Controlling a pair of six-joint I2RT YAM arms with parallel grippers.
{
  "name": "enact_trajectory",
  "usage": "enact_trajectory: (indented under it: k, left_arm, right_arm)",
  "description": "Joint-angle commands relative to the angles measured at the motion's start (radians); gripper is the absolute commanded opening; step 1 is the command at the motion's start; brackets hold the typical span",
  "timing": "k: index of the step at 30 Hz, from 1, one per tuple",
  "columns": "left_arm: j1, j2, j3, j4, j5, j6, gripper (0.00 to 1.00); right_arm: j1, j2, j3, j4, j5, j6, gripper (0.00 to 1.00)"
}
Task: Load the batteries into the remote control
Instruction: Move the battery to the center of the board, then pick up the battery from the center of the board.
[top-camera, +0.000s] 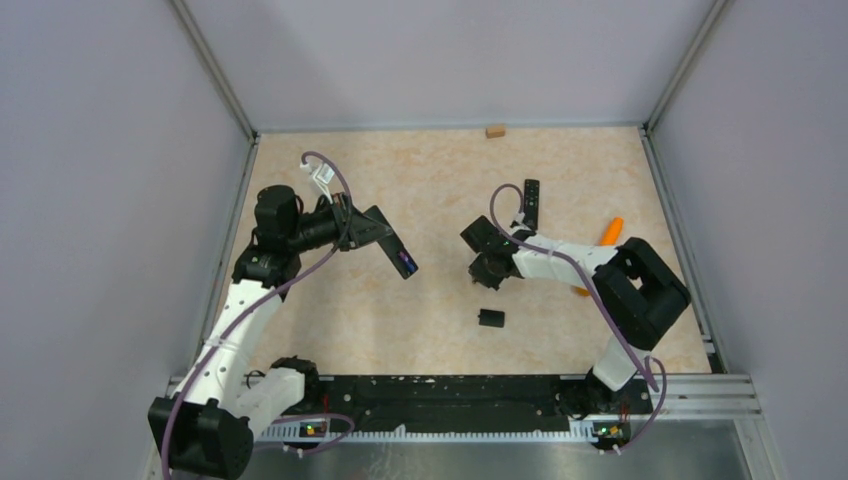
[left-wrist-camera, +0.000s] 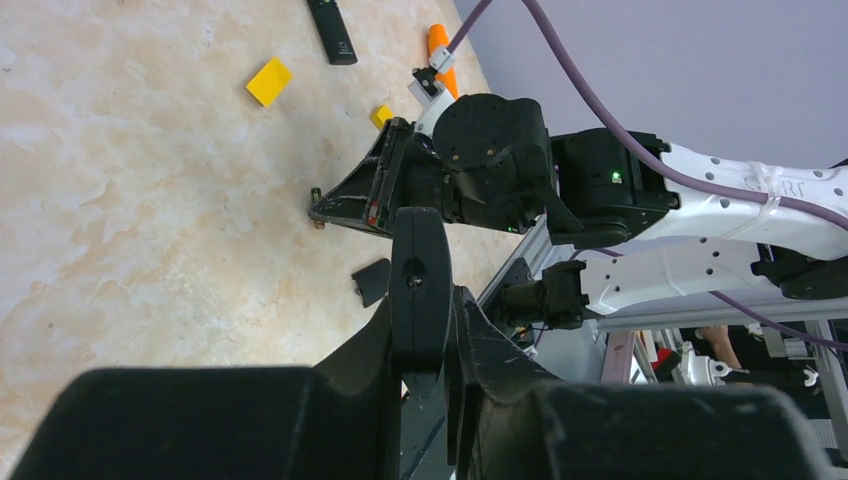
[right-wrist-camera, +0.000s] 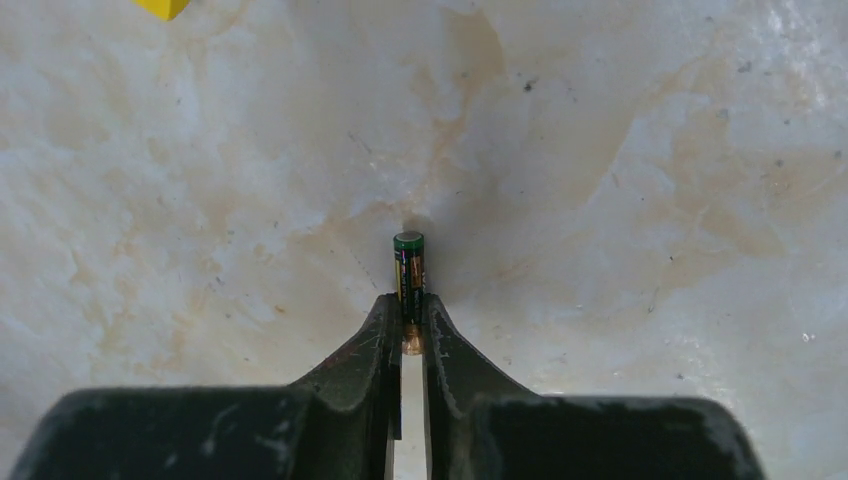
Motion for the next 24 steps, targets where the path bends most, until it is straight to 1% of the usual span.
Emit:
enact_trajectory:
  k: [1,3,7,10,13,14,15,17,18,20,24]
  left_arm:
    - [0.000,-0.009,0.018,0.019,0.012,0.003,0.00]
    - [0.001,-0.012,0.018,0.015,0.008,0.006,0.00]
    - [0.002,-0.005,0.022,0.012,0.001,0.010,0.00]
    - [0.006,0.000,0.031,-0.002,-0.021,0.014,0.00]
    - [0.013,0.000,0.040,-0.023,-0.055,0.024,0.00]
    - [0.016,0.002,0.044,-0.028,-0.064,0.026,0.00]
    - [0.018,0.004,0.046,-0.037,-0.071,0.028,0.00]
    - [0.021,0.010,0.052,-0.046,-0.086,0.029,0.00]
    - [0.024,0.014,0.053,-0.049,-0.092,0.029,0.00]
    - [0.026,0.020,0.054,-0.057,-0.100,0.027,0.00]
    - [0.033,0.032,0.054,-0.072,-0.123,0.029,0.00]
  right_arm:
    - [0.007,0.009,0.014,-0.078,0.024,0.300,0.18]
    - [0.007,0.003,0.023,-0.076,0.029,0.295,0.30]
    - [0.009,-0.054,0.055,-0.083,0.095,0.198,0.42]
    - [0.010,-0.162,0.038,-0.040,0.162,-0.012,0.45]
    - [0.004,-0.282,-0.028,0.131,0.220,-0.419,0.45]
    - [0.001,-0.319,-0.060,0.208,0.209,-0.583,0.45]
    - [-0.004,-0.353,-0.091,0.315,0.172,-0.743,0.45]
    - [-0.013,-0.399,-0.139,0.417,0.034,-1.066,0.46]
    - [-0.013,-0.413,-0.147,0.422,-0.030,-1.218,0.46]
    - [-0.013,-0.415,-0.124,0.355,-0.118,-1.430,0.47]
    - [-0.012,-0.351,-0.069,0.209,-0.250,-1.693,0.47]
